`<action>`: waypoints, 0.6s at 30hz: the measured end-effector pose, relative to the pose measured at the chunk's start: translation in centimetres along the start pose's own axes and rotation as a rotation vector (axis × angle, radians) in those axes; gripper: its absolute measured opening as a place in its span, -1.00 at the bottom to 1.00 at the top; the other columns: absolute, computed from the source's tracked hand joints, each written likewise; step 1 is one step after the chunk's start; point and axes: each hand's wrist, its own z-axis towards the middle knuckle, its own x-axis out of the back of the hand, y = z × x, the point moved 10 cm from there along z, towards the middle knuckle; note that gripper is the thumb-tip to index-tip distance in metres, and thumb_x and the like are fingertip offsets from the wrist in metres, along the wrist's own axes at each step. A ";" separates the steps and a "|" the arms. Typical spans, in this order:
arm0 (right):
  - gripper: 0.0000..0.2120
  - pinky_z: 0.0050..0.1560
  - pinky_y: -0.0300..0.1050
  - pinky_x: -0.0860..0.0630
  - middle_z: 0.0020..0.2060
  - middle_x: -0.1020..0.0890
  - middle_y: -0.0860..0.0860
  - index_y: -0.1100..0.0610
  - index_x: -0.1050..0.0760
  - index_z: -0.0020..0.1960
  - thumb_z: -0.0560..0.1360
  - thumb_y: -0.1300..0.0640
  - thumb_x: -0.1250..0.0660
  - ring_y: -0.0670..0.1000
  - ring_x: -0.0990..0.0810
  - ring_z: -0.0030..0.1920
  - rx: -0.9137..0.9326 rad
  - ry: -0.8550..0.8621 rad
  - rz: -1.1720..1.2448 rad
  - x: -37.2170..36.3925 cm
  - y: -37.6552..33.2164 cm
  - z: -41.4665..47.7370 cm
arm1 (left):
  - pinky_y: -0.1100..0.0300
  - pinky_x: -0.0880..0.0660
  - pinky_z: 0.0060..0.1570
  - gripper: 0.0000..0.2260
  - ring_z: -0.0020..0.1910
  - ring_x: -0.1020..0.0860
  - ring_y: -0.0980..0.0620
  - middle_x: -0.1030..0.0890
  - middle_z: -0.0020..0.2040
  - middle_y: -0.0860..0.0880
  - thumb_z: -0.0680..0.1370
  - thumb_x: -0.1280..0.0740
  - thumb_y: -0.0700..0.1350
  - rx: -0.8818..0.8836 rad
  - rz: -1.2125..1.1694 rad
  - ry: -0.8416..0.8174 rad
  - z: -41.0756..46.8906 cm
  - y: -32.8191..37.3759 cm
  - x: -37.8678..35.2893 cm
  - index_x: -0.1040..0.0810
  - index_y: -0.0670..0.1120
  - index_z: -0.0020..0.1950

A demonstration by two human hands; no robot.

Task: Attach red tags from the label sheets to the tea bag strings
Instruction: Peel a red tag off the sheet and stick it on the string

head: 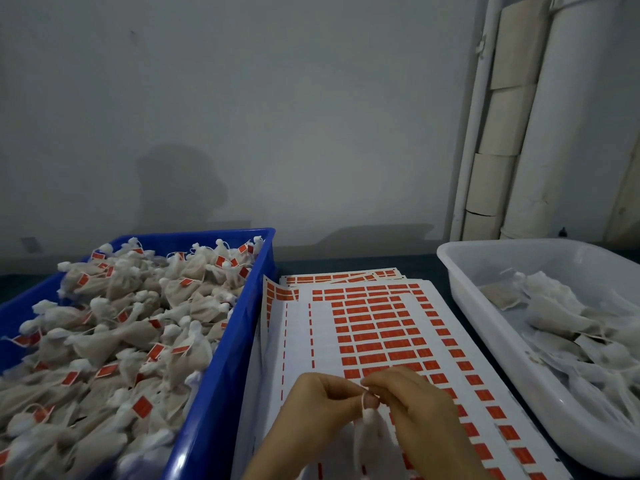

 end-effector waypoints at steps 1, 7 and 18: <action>-0.59 0.12 -0.54 -0.29 0.13 -0.59 -0.01 0.24 -0.50 0.17 0.62 0.02 -0.01 -0.24 -0.55 0.02 -0.072 0.045 0.085 -0.2 1.5 0.1 | 0.47 -0.46 -0.31 -0.84 -0.24 -0.60 0.13 -0.64 -0.34 0.20 0.47 -0.43 -0.10 0.007 0.030 0.021 0.3 -0.3 0.0 -0.65 0.11 -0.29; -0.87 -0.16 -0.67 -0.27 -0.03 -0.45 -0.30 -0.19 -0.38 0.02 0.53 0.03 -0.24 -0.31 -0.45 -0.14 -0.435 -0.049 0.334 -3.0 4.9 -1.4 | 0.54 -0.44 -0.38 -0.85 -0.21 -0.60 0.32 -0.62 -0.31 0.29 0.54 -0.34 -0.10 0.005 -0.004 0.045 0.9 -1.3 -0.4 -0.59 0.11 -0.20; -0.88 -0.31 -0.47 -0.48 -0.33 -0.61 -0.21 -0.10 -0.49 -0.20 0.47 0.10 -0.35 -0.20 -0.63 -0.30 -0.726 -0.026 0.647 -5.2 7.1 -2.7 | 0.25 -0.59 -0.21 -0.89 -0.10 -0.66 0.03 -0.69 -0.12 0.06 0.57 -0.27 -0.13 0.058 -0.498 0.178 0.5 -3.0 -0.3 -0.57 -0.11 0.00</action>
